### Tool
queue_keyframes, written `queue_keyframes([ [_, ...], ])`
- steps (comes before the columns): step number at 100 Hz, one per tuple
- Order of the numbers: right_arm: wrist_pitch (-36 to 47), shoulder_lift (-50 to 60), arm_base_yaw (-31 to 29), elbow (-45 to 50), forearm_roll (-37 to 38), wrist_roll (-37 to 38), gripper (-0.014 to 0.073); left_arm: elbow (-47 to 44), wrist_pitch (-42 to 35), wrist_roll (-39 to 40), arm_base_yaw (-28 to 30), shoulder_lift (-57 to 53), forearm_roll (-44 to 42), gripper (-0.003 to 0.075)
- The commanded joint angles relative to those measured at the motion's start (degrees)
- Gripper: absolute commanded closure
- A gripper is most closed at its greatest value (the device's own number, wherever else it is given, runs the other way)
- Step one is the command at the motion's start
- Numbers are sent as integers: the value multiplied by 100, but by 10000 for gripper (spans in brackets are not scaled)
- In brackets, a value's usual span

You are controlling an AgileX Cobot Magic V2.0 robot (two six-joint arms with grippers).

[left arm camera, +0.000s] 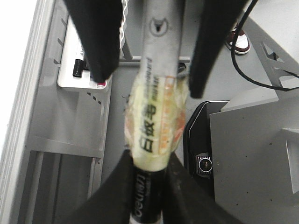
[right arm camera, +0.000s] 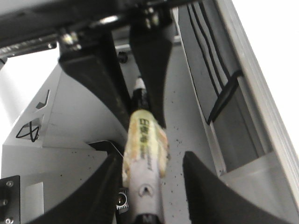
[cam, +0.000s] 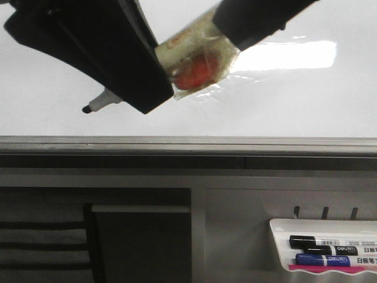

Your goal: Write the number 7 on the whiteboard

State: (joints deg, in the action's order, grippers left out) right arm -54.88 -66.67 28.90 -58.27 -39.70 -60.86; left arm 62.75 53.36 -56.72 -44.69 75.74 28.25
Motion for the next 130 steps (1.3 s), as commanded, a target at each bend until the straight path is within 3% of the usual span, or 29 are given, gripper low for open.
queue_keyframes([
  [1, 169, 73, 0, -190, -353, -206, 323, 213, -183, -9, -56, -124, 228, 741],
  [23, 120, 39, 0, -190, -353, -220, 340, 213, -183, -9, -56, -124, 228, 741],
  [68, 51, 39, 0, -190, -353, -220, 650, 213, -190, -9, -56, -124, 228, 741],
  [87, 29, 39, 0, -190, -342, -220, 665, 213, -219, 14, -56, -124, 228, 734],
  [96, 29, 39, 0, -190, -342, -220, 665, 213, -219, 14, -56, -124, 228, 655],
  [113, -15, 39, 0, -190, -342, -220, 665, 213, -219, 14, -56, -124, 228, 307],
  [118, -15, 39, 0, -190, -342, -220, 665, 213, -219, 14, -56, -124, 228, 237],
  [130, 41, 52, 0, -190, -329, -220, 664, 243, -196, 58, -33, -213, 218, 209],
])
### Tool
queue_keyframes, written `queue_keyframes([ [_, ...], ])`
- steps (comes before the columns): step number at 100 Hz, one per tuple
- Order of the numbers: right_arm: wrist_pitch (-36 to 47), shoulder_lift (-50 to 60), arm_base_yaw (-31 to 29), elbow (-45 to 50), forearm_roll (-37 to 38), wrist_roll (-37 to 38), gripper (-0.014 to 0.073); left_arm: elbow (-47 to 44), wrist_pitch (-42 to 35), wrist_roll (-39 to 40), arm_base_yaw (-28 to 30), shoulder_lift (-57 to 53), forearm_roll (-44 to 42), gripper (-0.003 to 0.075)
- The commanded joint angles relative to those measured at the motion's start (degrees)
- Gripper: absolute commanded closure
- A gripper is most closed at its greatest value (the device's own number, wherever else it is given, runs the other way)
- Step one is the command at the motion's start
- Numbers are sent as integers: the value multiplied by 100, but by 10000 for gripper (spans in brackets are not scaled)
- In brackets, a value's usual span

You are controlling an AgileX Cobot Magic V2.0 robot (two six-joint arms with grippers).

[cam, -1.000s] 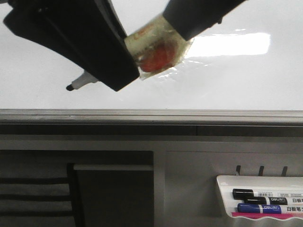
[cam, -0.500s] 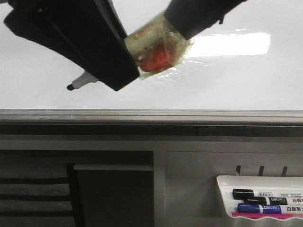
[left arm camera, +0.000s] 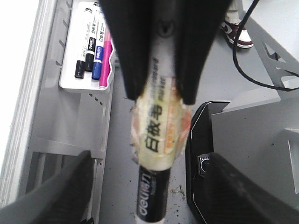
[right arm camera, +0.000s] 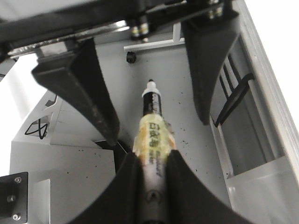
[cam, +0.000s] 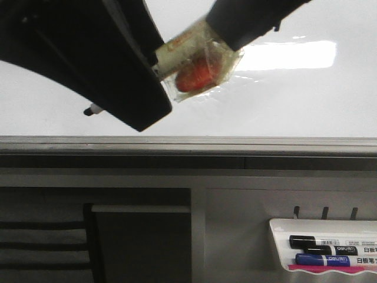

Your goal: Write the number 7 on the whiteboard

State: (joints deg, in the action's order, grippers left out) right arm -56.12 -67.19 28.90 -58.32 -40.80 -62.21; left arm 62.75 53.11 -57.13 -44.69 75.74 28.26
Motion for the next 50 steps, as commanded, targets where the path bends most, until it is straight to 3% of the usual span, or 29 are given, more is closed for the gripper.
queue_keyframes([
  [1, 165, 116, 0, -189, -204, -85, 664, 256, -162, 97, -33, -216, 218, 209],
  [25, 176, 432, 0, -407, 930, 904, 664, 438, -108, 916, 153, -778, -449, 209],
  [50, 144, 1106, -155, -365, 2853, 3454, 664, 384, 347, 2479, 994, -1330, -1130, 209],
])
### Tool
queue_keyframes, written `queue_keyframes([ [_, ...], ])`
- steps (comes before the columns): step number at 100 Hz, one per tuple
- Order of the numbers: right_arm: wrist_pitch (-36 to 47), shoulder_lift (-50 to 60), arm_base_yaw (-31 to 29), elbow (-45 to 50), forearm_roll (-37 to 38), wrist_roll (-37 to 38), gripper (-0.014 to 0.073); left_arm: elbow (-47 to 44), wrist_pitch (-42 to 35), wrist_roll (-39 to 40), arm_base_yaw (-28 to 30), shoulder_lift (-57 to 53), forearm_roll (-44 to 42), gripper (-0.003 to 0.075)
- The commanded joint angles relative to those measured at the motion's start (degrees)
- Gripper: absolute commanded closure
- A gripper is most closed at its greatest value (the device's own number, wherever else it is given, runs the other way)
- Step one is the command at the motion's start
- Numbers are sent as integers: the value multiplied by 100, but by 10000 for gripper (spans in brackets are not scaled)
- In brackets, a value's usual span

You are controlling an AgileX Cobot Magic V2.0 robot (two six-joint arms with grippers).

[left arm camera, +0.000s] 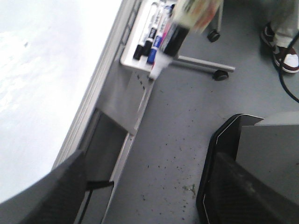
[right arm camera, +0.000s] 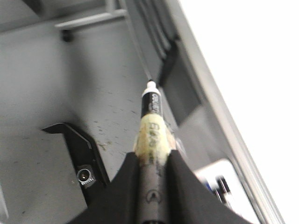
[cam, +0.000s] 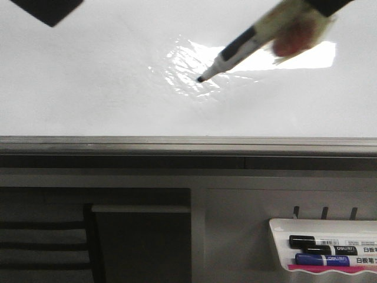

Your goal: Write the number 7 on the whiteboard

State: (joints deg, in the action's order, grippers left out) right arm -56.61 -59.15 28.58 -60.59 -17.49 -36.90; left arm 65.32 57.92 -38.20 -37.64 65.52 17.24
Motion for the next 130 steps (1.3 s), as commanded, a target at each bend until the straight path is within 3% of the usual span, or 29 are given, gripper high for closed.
queue_keyframes([
  [1, 193, 345, -151, -110, 591, 1039, 664, 112, -134, 609, 317, -328, -29, 209],
  [22, 1035, 1103, -674, 817, 855, 2154, 665, -617, -366, 1220, 1101, -1141, -29, 209],
  [36, 2275, 1550, -728, 1638, 831, 2156, 665, -1536, -985, 1355, 1430, -1773, 45, 209],
  [47, 2415, 1644, -728, 1948, 816, 2156, 665, -2163, -1710, 1355, 1492, -2182, 269, 209],
  [59, 2455, 1458, -728, 1724, 506, 2267, 665, -2520, -2330, 1355, 1492, -2366, 436, 209],
  [80, 1610, 350, -587, 340, 129, 2224, 665, -2558, -2542, 1355, 1492, -2366, 436, 209],
  [99, 2705, -110, -49, 402, 190, 2306, 665, -2558, -2588, 1355, 1492, -2366, 436, 209],
  [130, 2764, -1238, -73, -195, 267, 2342, 665, -2558, -2623, 1355, 1492, -2366, 436, 209],
])
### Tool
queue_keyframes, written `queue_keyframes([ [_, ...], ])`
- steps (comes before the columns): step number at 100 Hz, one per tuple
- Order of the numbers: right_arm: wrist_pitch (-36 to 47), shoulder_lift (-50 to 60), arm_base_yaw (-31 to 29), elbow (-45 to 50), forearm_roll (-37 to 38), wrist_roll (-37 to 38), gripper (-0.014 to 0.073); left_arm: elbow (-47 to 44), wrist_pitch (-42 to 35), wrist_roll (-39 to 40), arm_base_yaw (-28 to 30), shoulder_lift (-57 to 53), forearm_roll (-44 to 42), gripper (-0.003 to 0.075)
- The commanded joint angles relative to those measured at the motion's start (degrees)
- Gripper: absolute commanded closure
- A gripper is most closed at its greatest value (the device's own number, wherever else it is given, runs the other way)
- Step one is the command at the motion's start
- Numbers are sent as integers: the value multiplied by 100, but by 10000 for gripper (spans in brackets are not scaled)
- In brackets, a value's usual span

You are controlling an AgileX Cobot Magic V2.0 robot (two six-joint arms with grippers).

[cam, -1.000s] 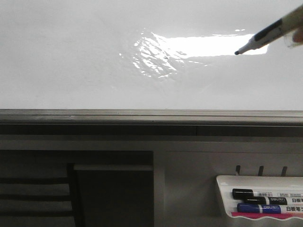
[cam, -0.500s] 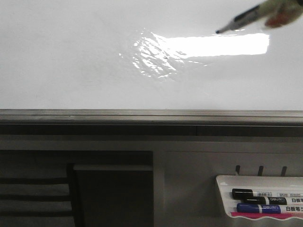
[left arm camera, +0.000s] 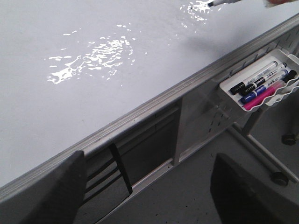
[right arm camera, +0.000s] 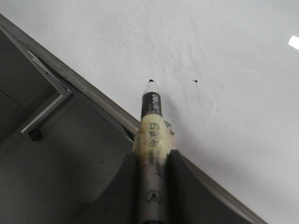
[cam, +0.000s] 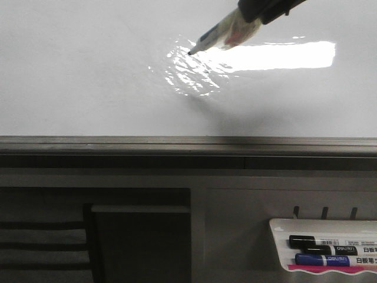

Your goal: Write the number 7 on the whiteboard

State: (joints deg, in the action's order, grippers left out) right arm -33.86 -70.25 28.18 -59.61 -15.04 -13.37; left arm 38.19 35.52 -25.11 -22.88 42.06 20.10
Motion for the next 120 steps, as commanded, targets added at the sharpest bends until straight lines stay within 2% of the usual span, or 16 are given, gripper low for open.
queue_keyframes([
  [1, 503, -149, -31, -313, 22, -12, 665, 155, -383, 46, 16, -20, 150, 209],
  [43, 657, -745, -266, -398, 6, 3, 665, 155, -394, 46, 16, -20, 150, 209],
  [57, 452, -473, -674, -398, 22, 142, 665, 155, -407, 46, 16, -20, 139, 209],
  [69, -44, -262, -1213, -398, 77, 142, 665, 155, -407, 46, 16, -20, 128, 208],
  [80, -269, -251, -1423, -398, 211, 142, 665, 155, -407, 46, 16, -20, 128, 208],
  [106, -446, -275, -1390, -373, 33, 142, 665, 155, -407, 46, 16, -20, 128, 209],
  [120, -420, -285, -970, 204, -116, 131, 665, 155, -407, 46, 16, -20, 128, 209],
])
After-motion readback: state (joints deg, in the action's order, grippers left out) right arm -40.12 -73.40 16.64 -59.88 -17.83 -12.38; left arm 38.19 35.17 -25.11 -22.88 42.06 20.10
